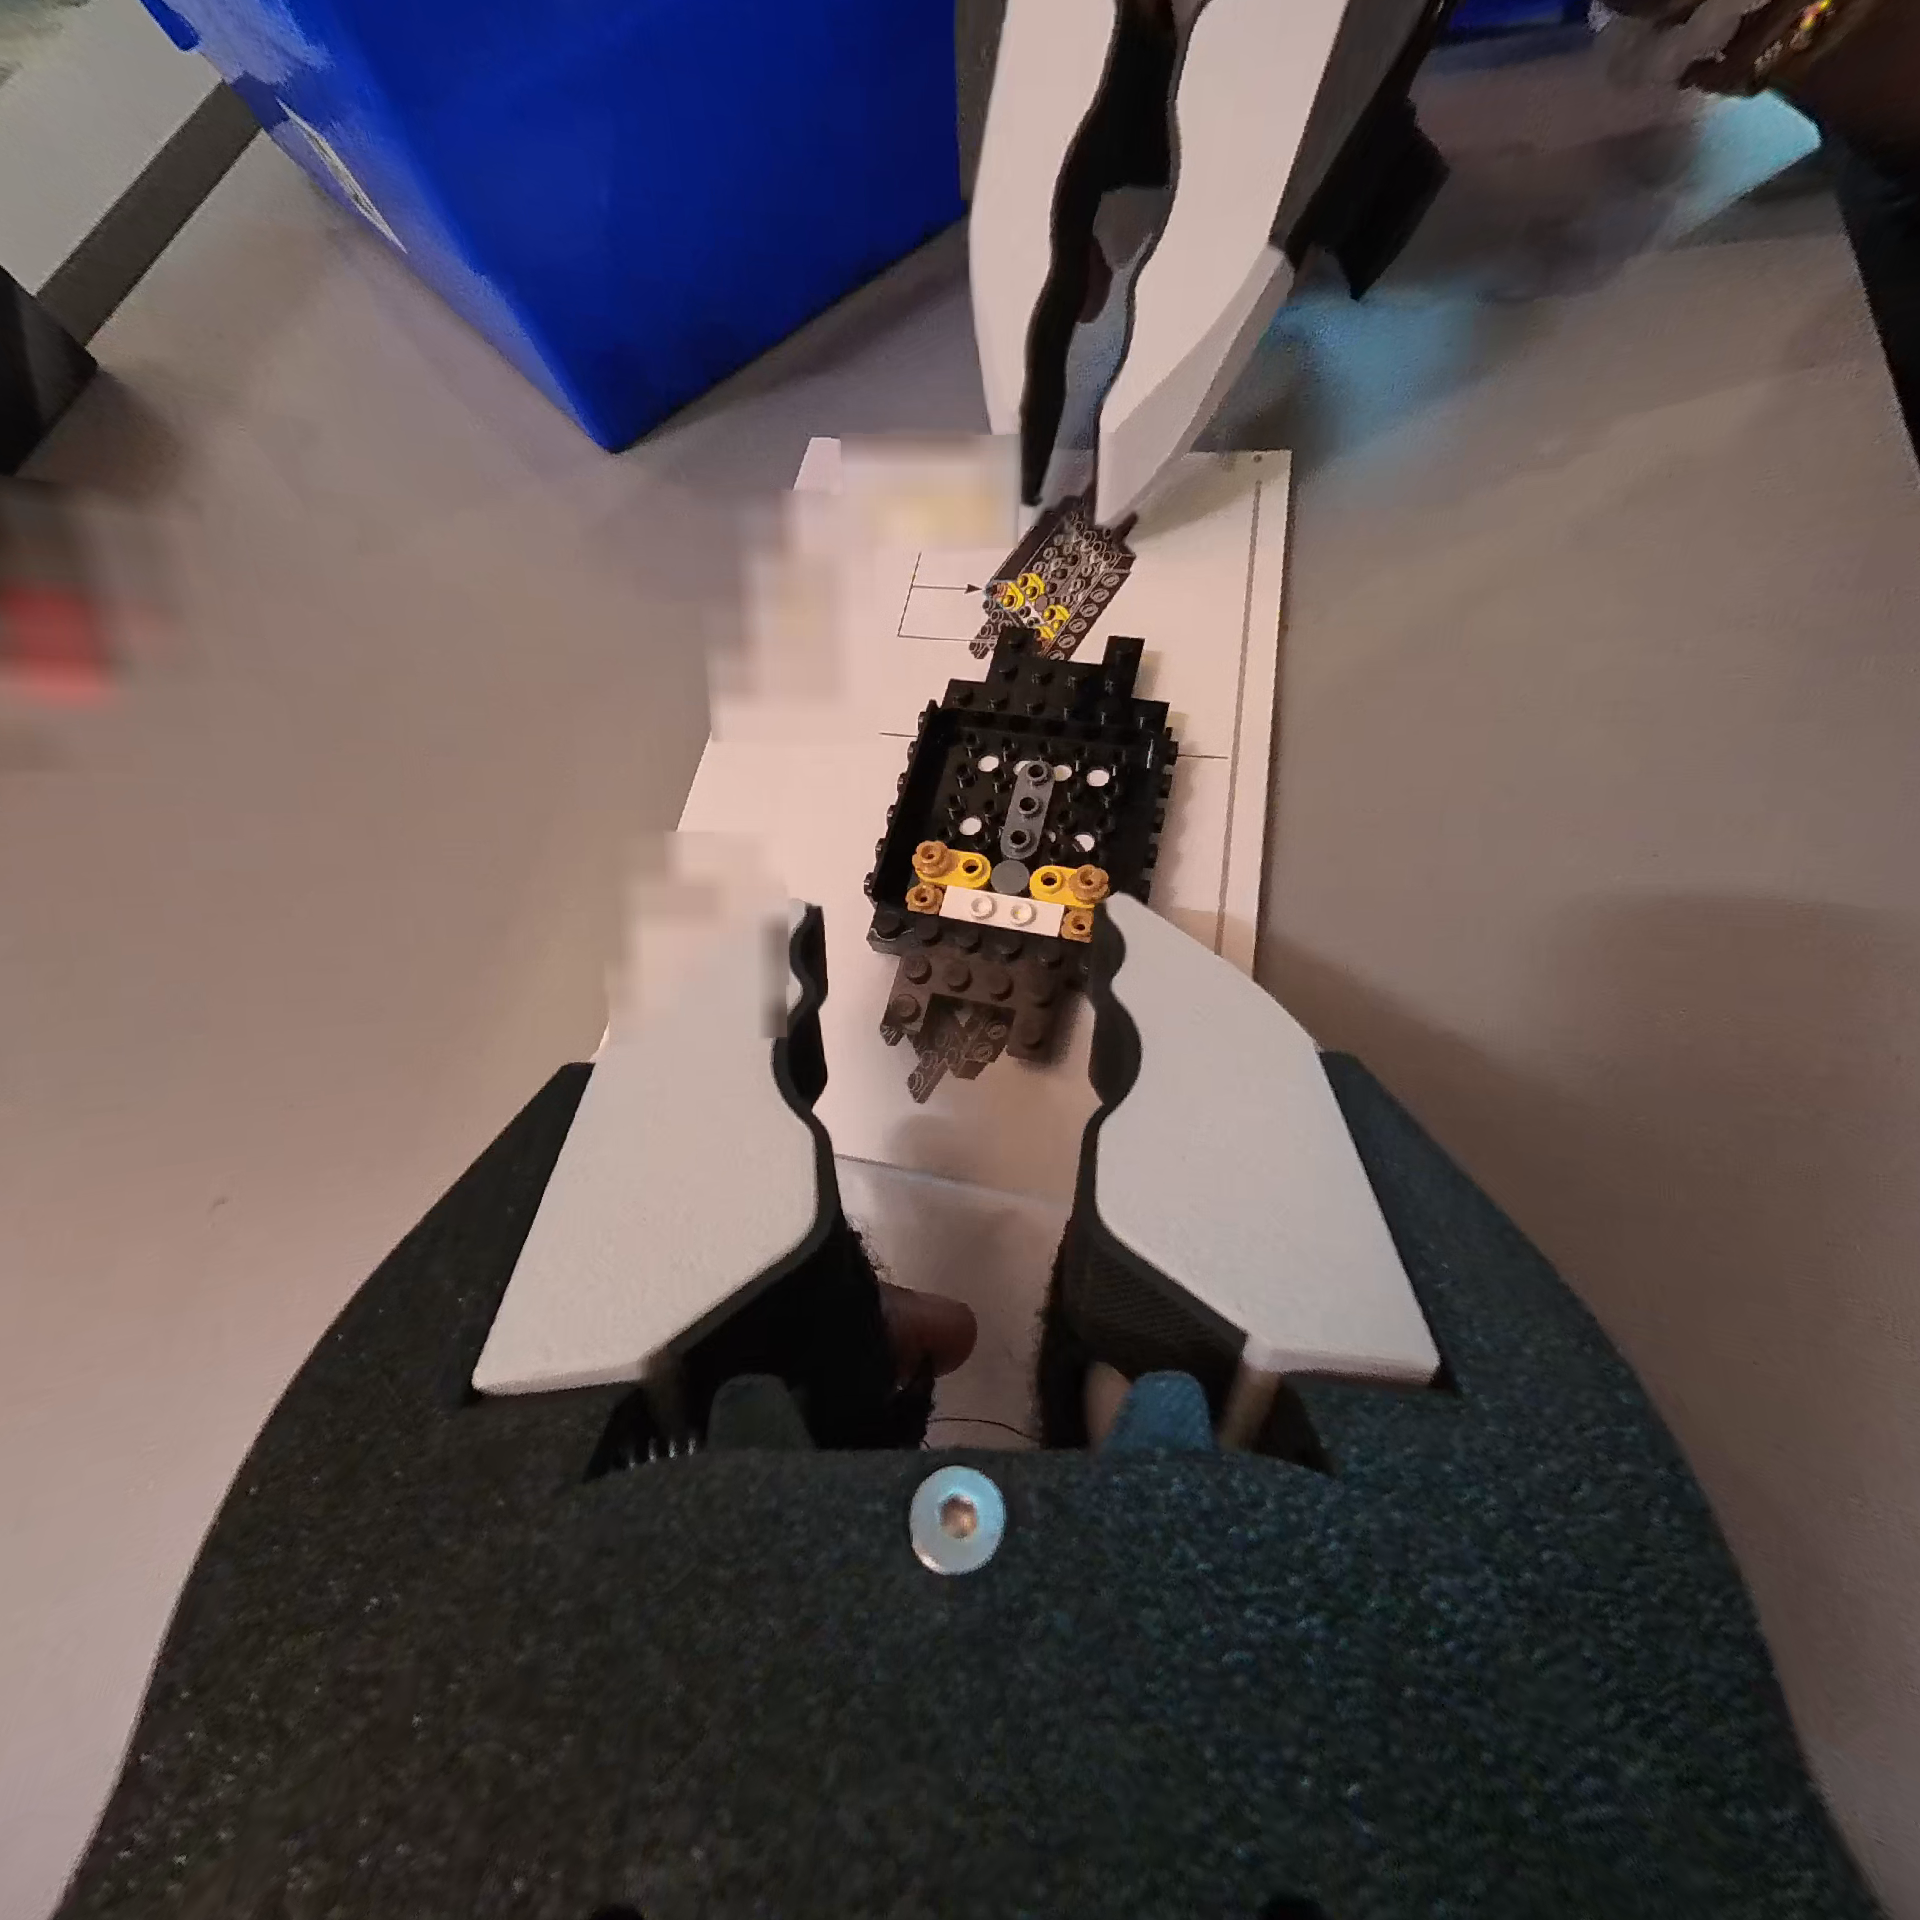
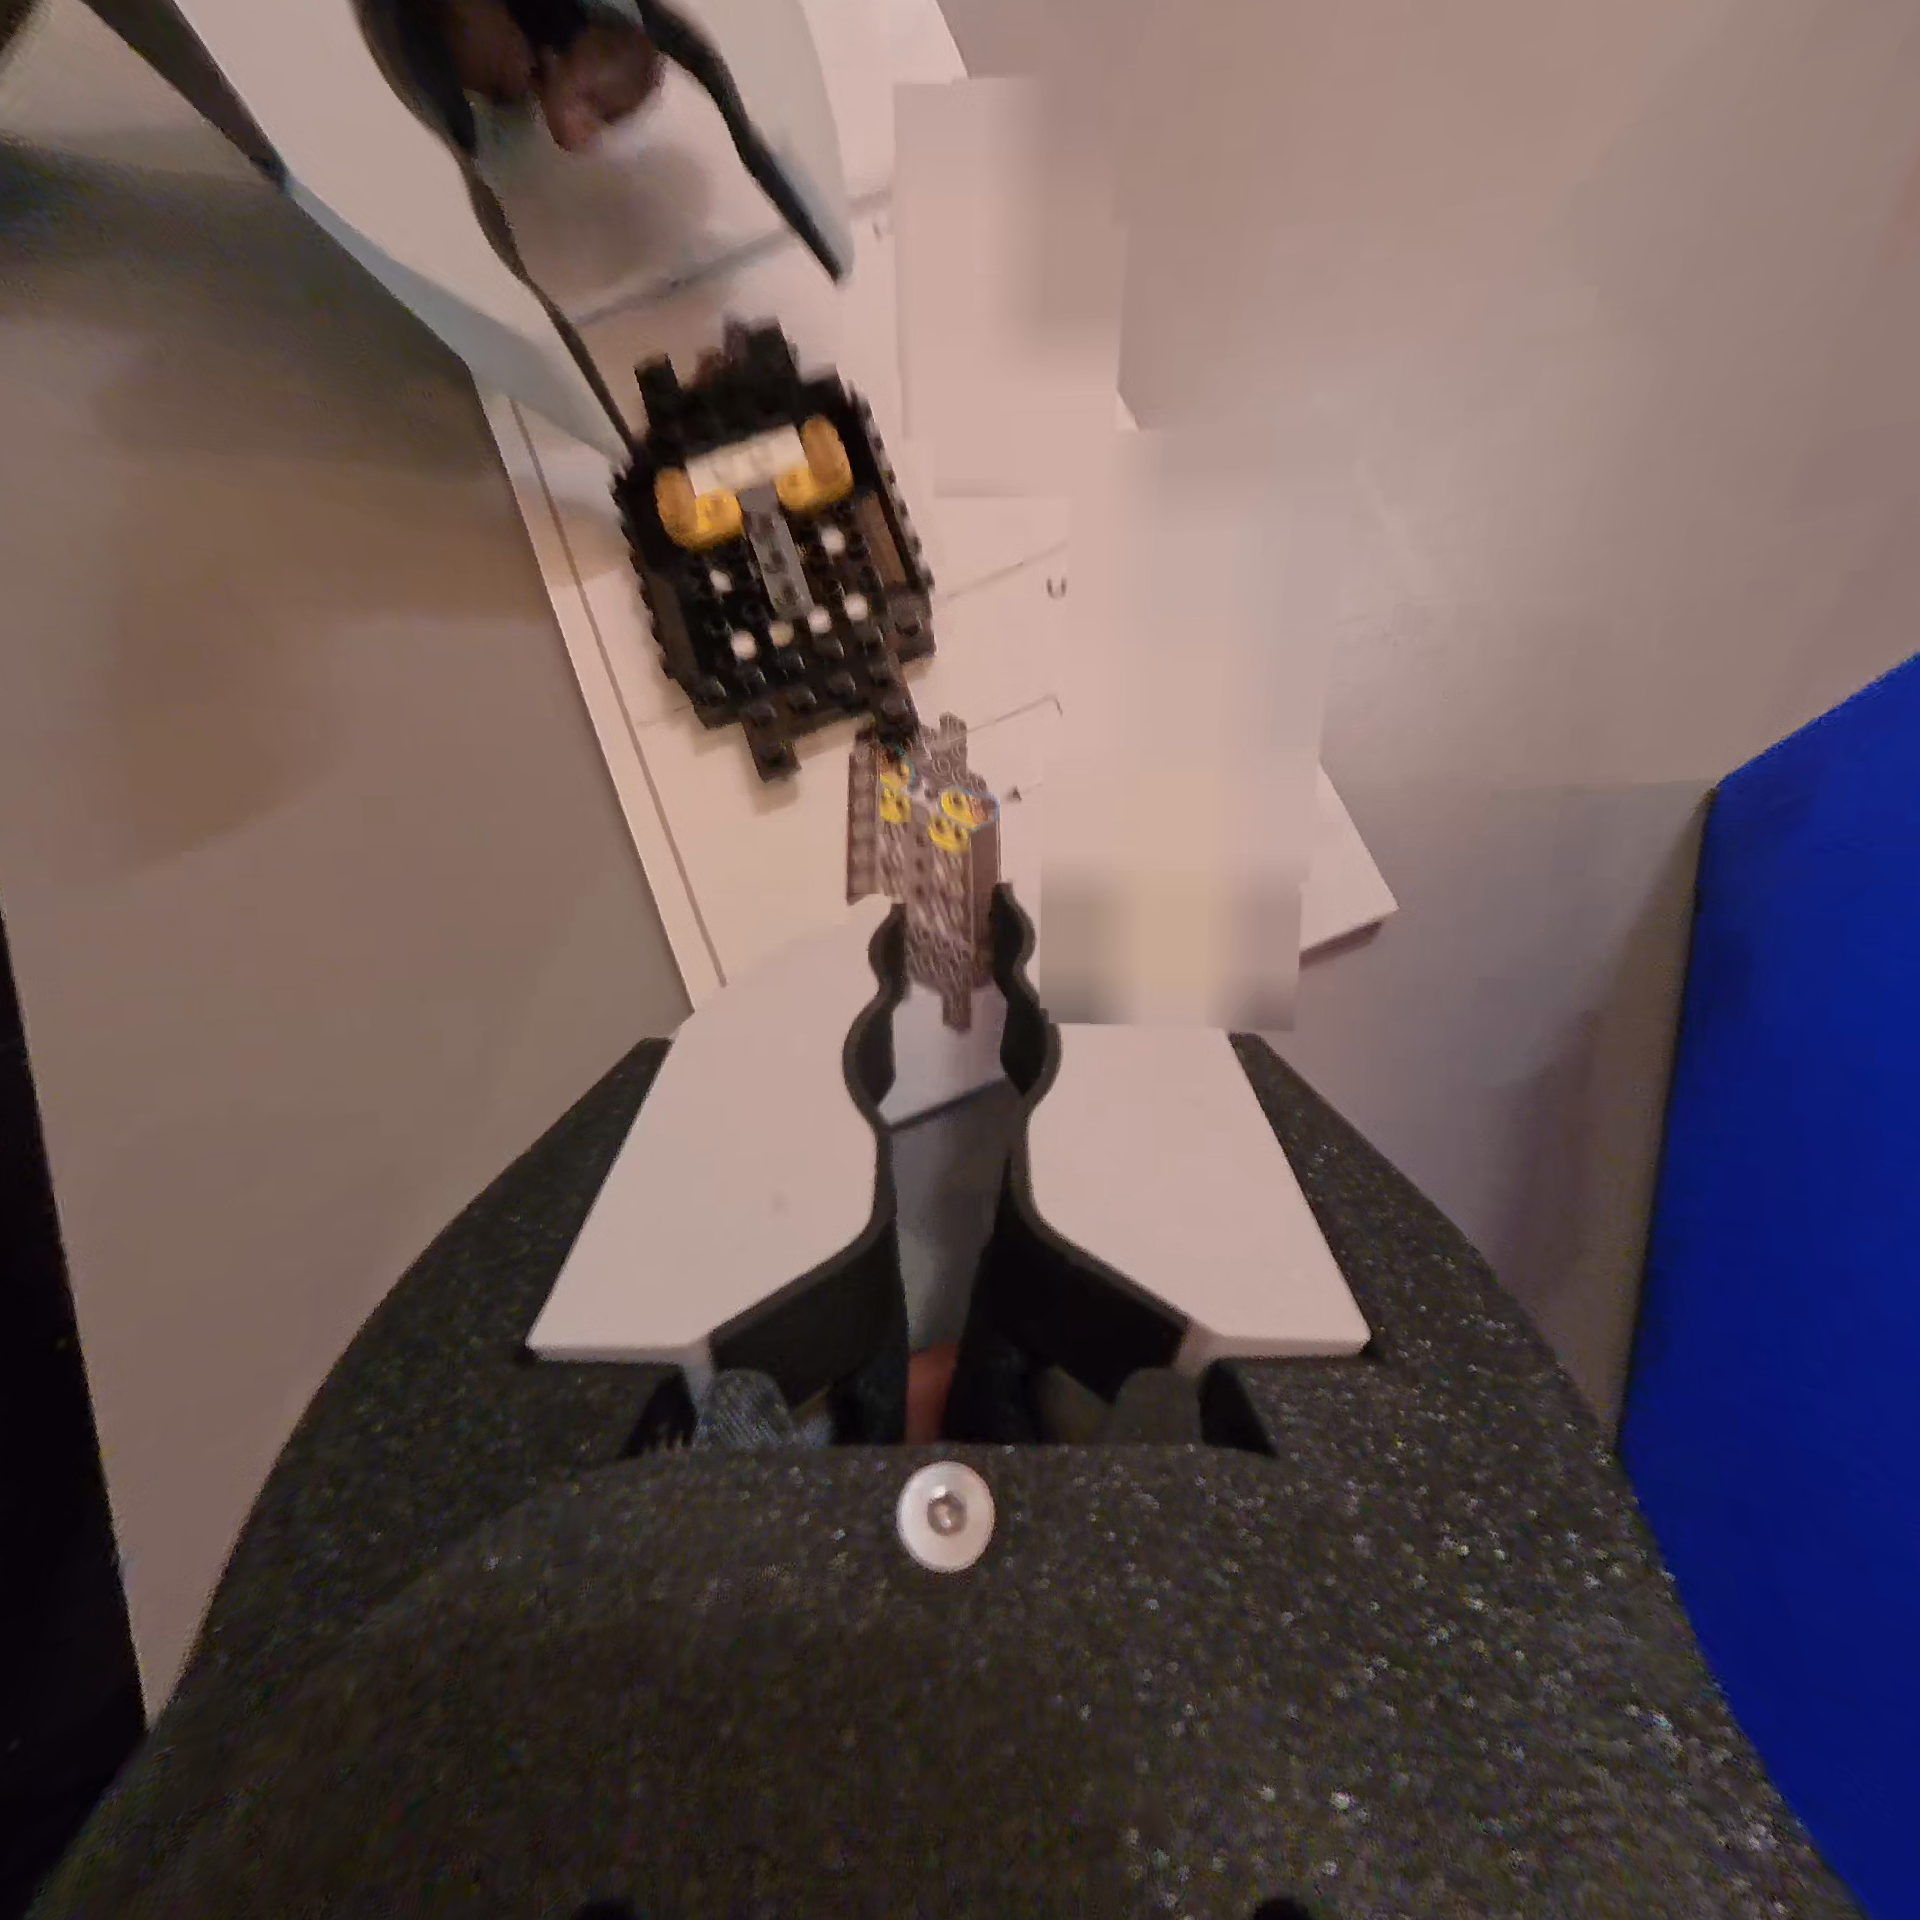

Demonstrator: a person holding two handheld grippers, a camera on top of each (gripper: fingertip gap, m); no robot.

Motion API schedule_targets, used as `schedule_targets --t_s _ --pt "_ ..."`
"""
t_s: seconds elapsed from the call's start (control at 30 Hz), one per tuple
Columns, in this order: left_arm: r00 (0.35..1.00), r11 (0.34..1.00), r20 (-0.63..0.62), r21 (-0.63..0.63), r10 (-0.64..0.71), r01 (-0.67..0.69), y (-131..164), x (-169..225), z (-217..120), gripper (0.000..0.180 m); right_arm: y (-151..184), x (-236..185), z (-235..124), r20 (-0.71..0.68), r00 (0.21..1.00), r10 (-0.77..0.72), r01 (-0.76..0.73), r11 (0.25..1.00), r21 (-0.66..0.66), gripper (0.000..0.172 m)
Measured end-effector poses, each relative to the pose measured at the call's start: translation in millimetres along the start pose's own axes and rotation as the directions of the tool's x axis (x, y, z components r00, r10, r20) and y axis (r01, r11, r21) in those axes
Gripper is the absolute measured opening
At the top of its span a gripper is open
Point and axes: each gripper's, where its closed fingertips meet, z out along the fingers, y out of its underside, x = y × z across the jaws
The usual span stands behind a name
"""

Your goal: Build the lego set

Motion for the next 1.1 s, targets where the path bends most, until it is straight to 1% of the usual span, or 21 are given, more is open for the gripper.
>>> schedule_targets --t_s 0.13,0.2,0.23,0.3,0.4,0.43,0.57,0.73,0.93,1.0,1.03,1.1 --pt "1.0 1.0 0.004 0.006 0.001 -0.001 0 0 0 0.048 -38 -12 -1 0.029 0.999 -0.017 0.012 0.985 0.174 0.009" --pt "1.0 1.0 0.012 0.004 -0.008 0.008 0 -2 0 0.048 -52 -20 3 0.028 0.998 -0.047 0.04 0.975 0.22 0.006" --pt "1.0 1.0 0.018 0.004 -0.013 0.013 1 -3 0 0.047 -56 -22 8 0.021 0.998 -0.062 0.056 0.974 0.221 0.005" --pt "1.0 1.0 0.02 0.002 -0.018 0.018 1 -3 1 0.046 -60 -27 22 0.026 0.996 -0.089 0.082 0.979 0.189 0.005" --pt "1.0 1.0 0.021 -0.004 -0.022 0.022 2 -3 1 0.044 -63 -29 41 0.046 0.995 -0.092 0.085 0.985 0.148 0.006" --pt "0.999 1.0 0.022 -0.008 -0.023 0.024 2 -3 1 0.043 -64 -29 46 0.048 0.994 -0.096 0.089 0.987 0.135 0.008" --pt "1.0 0.999 0.001 -0.032 -0.015 0.015 5 1 4 0.039 -70 -26 57 0.034 0.993 -0.115 0.112 0.989 0.095 0.009" --pt "0.999 0.999 -0.02 -0.035 -0.027 0.026 5 4 5 0.034 -69 -26 66 0.044 0.992 -0.118 0.116 0.992 0.049 0.004" --pt "0.998 0.999 -0.043 -0.039 -0.035 0.034 4 9 7 0.027 -66 -26 64 0.012 0.989 -0.145 0.145 0.989 0.013 0.005" --pt "0.998 0.999 -0.044 -0.038 -0.036 0.035 4 9 7 0.027 -66 -26 65 0.001 0.99 -0.142 0.142 0.99 0.01 0.004" --pt "0.998 0.999 -0.044 -0.038 -0.037 0.036 4 9 7 0.027 -67 -27 65 0.007 0.989 -0.147 0.147 0.989 0.013 0.0" --pt "0.998 0.999 -0.047 -0.038 -0.038 0.037 4 9 7 0.026 -66 -29 67 -0.005 0.983 -0.183 0.183 0.983 0.02 0.0"
